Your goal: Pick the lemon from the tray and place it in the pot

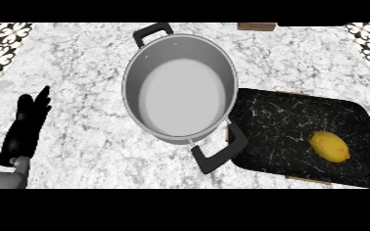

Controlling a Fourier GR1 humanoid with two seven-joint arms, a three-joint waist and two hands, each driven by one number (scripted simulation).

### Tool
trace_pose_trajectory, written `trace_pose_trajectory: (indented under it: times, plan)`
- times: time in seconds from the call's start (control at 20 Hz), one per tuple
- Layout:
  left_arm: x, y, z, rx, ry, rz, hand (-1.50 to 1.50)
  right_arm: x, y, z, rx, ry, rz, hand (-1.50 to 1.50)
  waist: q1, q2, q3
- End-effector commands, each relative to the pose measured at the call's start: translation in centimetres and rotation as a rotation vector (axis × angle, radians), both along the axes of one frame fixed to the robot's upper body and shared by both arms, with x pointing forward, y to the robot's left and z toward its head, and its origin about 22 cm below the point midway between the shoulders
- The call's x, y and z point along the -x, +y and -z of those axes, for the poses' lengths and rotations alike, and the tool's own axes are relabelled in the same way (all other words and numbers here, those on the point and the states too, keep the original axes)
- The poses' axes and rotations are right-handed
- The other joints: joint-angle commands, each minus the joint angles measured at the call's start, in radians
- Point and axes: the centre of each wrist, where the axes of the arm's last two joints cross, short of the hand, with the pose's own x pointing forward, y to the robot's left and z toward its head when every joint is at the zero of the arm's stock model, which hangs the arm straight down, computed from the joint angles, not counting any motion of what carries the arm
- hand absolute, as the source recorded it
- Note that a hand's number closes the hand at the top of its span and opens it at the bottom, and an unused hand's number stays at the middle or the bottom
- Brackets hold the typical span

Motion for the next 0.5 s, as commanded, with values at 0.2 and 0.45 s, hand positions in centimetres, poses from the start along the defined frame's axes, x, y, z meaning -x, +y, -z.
trace_pose_trajectory:
  times: [0.2,0.45]
  plan:
    - [0.1,-0.4,-0.6,-0.019,-0.008,0.013,0.0,0.7,2.2,-4.4,0.322,0.347,0.008,-1.5,0.012,0.002,0.0]
    - [-0.9,0.1,-1.4,-0.009,0.01,0.017,0.0,-0.1,3.9,-5.2,0.343,0.431,0.001,-1.5,0.018,0.004,0.001]
